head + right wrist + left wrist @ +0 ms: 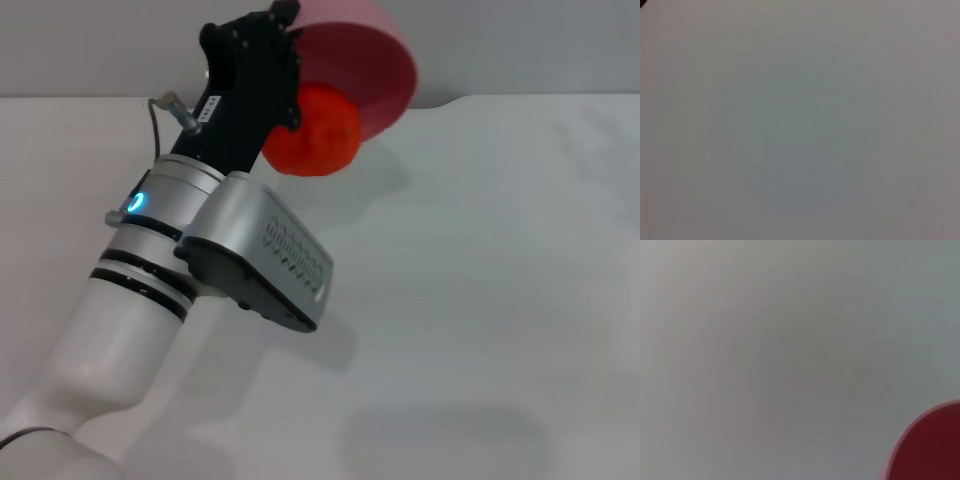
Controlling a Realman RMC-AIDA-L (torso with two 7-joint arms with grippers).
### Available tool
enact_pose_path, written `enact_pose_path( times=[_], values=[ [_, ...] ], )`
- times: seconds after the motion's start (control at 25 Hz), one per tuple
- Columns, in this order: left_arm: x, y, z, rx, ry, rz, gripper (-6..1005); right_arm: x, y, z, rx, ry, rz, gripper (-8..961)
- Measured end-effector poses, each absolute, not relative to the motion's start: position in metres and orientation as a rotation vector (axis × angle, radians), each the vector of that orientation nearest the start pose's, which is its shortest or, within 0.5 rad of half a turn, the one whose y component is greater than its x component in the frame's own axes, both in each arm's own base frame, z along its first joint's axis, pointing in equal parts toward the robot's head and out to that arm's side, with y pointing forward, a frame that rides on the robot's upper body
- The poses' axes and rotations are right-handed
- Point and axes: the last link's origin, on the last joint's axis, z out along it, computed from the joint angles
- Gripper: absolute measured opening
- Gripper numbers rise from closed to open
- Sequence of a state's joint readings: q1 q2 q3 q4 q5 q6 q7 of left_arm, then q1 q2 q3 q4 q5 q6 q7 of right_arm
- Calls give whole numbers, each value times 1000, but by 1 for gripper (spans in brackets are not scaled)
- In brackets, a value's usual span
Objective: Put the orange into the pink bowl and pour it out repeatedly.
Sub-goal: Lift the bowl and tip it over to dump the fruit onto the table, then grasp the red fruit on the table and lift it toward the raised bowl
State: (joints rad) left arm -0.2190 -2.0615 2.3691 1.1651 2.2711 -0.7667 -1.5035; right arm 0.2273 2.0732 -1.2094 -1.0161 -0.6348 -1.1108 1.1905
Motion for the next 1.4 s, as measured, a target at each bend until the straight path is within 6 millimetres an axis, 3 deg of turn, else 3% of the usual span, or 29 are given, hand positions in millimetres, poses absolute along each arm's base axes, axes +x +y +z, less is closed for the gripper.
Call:
enact_pose_path(
  times=[0.44, 0.6, 0.76, 0.88, 0.96, 1.08, 1.12, 1.24, 1.4],
  values=[
    [-129, 311, -66, -1591, 674, -117, 43, 215, 357, 113, -1740, 419, 1395, 606],
    [-128, 316, -63, -1618, 588, -198, 43, 217, 357, 109, -1732, 398, 1375, 605],
    [-126, 335, -50, -1686, 391, -337, 43, 217, 354, 103, -1744, 338, 1364, 605],
    [-126, 335, -50, -1686, 391, -337, 43, 218, 352, 98, -1761, 323, 1387, 605],
    [-125, 377, -35, -1902, 37, -444, 43, 220, 351, 96, -1765, 323, 1406, 605],
    [-122, 391, -33, -2015, -89, -433, 43, 220, 349, 95, -1771, 317, 1420, 605],
    [-121, 407, -25, -2098, -198, -404, 43, 220, 349, 95, -1772, 317, 1422, 605],
    [-121, 415, -20, -2158, -269, -386, 43, 220, 347, 92, -1788, 312, 1424, 605],
    [-130, 444, 15, -2401, -594, -356, 43, 219, 346, 84, -1873, 285, 1368, 605]
  ],
)
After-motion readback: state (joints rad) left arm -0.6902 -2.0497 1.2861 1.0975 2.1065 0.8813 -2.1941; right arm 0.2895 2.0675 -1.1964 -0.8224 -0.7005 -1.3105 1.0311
